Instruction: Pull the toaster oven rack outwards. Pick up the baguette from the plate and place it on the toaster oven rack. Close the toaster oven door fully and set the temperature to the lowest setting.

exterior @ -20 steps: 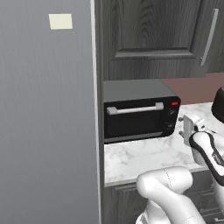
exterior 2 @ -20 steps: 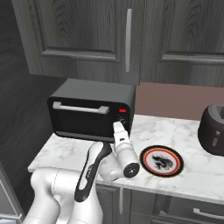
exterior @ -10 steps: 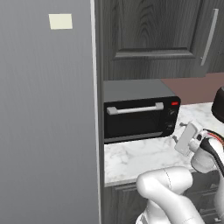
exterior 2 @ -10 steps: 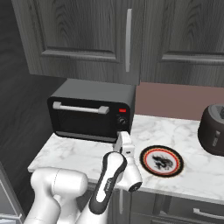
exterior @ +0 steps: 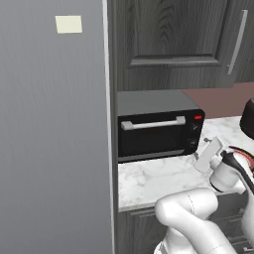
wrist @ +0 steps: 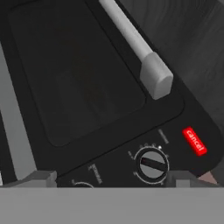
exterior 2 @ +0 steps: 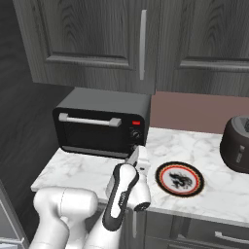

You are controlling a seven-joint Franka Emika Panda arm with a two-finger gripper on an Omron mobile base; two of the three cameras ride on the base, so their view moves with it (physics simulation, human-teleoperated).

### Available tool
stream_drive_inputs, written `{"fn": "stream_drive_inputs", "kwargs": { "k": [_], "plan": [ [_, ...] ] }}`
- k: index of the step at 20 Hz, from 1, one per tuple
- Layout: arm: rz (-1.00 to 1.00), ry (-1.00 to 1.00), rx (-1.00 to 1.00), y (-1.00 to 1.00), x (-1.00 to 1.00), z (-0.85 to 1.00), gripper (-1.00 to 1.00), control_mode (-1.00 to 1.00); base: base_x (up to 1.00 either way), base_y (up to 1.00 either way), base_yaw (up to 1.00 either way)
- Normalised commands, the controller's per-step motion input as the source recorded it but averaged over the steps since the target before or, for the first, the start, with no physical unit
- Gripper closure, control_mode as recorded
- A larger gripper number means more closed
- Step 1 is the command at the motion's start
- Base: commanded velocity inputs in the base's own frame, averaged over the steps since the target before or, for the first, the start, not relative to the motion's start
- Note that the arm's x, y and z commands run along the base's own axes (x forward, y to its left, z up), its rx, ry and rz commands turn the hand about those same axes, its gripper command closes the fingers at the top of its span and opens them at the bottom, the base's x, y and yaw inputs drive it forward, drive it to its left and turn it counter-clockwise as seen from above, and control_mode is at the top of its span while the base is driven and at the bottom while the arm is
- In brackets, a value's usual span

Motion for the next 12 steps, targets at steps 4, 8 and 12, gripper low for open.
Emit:
{"fn": "stream_drive_inputs", "kwargs": {
  "k": [4, 8, 12],
  "plan": [
    [-0.03, 0.13, 0.01, 0.0, 0.01, 0.0, -1.0, -1.0, 0.0, 0.0, 0.0],
    [0.0, 0.17, 0.0, -0.08, 0.1, 0.0, -1.0, -1.0, 0.0, 0.0, 0.0],
    [0.0, 0.06, 0.0, -0.15, 0.06, -0.07, -1.0, -1.0, 0.0, 0.0, 0.0]
  ]
}}
